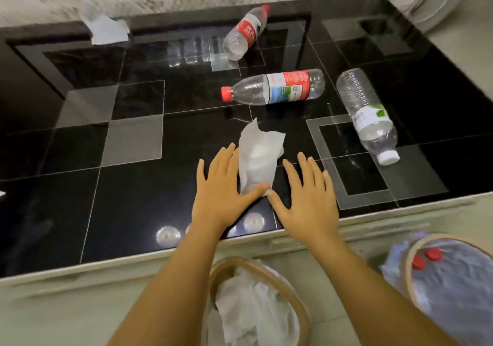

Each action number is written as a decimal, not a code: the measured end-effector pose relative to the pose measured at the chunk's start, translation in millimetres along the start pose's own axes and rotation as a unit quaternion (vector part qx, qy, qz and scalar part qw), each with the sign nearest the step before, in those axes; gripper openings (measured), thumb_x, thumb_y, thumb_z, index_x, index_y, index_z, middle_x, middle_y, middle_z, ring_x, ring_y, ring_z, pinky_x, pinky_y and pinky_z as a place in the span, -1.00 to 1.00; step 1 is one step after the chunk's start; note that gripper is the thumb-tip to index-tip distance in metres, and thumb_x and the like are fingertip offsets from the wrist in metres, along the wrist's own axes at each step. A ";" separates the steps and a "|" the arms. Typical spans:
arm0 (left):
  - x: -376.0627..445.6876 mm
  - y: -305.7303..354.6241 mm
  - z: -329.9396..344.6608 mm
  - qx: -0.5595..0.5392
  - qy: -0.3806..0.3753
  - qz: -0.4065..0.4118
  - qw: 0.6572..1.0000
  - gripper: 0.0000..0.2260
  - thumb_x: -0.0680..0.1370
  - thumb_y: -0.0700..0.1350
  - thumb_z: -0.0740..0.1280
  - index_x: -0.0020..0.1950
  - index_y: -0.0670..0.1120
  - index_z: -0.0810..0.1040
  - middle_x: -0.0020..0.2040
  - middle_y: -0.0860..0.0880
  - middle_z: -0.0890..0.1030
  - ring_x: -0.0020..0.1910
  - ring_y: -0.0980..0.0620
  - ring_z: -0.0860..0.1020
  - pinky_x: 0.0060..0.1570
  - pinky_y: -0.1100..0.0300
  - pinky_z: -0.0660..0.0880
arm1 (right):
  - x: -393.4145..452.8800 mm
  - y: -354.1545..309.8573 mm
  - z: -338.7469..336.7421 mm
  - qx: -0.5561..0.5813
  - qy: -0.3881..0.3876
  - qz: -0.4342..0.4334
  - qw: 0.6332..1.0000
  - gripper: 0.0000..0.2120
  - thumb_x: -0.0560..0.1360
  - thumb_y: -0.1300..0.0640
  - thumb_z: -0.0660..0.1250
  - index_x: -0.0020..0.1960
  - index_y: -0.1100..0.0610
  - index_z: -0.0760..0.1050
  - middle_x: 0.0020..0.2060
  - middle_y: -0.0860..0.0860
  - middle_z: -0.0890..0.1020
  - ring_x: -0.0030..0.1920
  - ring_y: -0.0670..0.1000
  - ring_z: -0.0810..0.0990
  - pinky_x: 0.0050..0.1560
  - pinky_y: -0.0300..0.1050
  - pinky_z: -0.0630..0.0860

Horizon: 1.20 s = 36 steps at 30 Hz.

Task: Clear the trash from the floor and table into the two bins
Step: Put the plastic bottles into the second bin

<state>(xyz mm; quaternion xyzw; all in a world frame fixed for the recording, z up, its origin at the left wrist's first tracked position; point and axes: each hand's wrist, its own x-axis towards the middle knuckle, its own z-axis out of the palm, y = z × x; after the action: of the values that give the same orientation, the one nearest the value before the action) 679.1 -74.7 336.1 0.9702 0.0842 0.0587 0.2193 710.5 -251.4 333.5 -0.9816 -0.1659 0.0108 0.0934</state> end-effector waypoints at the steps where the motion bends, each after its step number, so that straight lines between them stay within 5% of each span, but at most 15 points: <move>1: 2.9 0.3 -0.4 -0.001 -0.004 -0.001 1.000 -0.19 0.46 0.43 0.11 0.57 0.06 -0.03 0.58 0.08 0.04 0.55 0.11 -0.06 0.50 -0.13 -0.18 | 0.2 -0.3 -1.4 -0.004 -0.010 0.006 1.000 -0.30 0.50 -0.36 -0.10 0.51 0.00 0.18 0.53 0.09 0.14 0.52 0.12 0.09 0.47 0.11 0.03; 11: 51.3 2.5 -1.2 0.018 -0.027 -0.011 0.999 -0.33 0.52 0.38 0.08 0.53 0.07 0.17 0.58 0.08 0.05 0.55 0.11 -0.03 0.45 -0.04 -0.29 | 6.5 -2.9 -8.9 -0.033 -0.057 0.008 0.998 -0.29 0.51 -0.37 -0.20 0.51 -0.02 0.17 0.53 0.08 0.14 0.52 0.14 0.10 0.45 0.17 0.09; 20: 92.2 -5.1 2.6 0.010 0.000 -0.011 1.000 -0.50 0.57 0.24 0.16 0.44 0.03 0.32 0.53 0.05 0.21 0.51 0.08 0.13 0.47 0.04 -0.20 | 84.8 5.9 -0.8 -0.038 -0.047 -0.032 0.998 -0.35 0.50 -0.33 -0.01 0.41 0.07 0.32 0.51 0.11 0.20 0.51 0.16 0.14 0.46 0.17 0.04; 28: 99.7 -5.2 1.1 0.006 -0.017 -0.024 1.000 -0.43 0.53 0.32 0.09 0.44 0.03 0.33 0.53 0.07 0.21 0.51 0.08 0.14 0.48 0.04 -0.17 | 84.6 6.6 -3.5 -0.013 -0.056 -0.031 0.998 -0.36 0.51 -0.34 -0.04 0.37 0.06 0.36 0.51 0.10 0.21 0.51 0.14 0.14 0.47 0.16 0.06; 33: 101.7 -3.7 -7.1 -0.075 -0.006 -0.051 0.996 -0.33 0.44 0.42 0.12 0.41 0.05 0.36 0.45 0.11 0.34 0.43 0.12 0.28 0.49 0.03 0.02 | 87.5 4.2 -13.1 0.022 -0.058 -0.017 0.998 -0.43 0.51 -0.28 0.07 0.35 0.05 0.39 0.47 0.06 0.29 0.49 0.10 0.21 0.46 0.19 0.05; 36: 103.3 -5.1 -14.4 -0.193 0.040 -0.129 0.972 -0.35 0.39 0.34 0.24 0.42 0.09 0.32 0.36 0.13 0.44 0.33 0.11 0.39 0.38 0.08 0.27 | 87.8 7.0 -34.7 -0.018 0.027 0.033 0.999 -0.56 0.45 -0.04 0.35 0.29 0.06 0.46 0.37 0.07 0.44 0.40 0.10 0.38 0.39 0.38 0.10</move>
<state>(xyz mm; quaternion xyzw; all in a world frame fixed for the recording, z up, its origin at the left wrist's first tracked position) 777.3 -44.6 354.7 0.8872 0.2047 0.0837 0.4048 797.5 -235.4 367.1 -0.9881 -0.1308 -0.0153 0.0798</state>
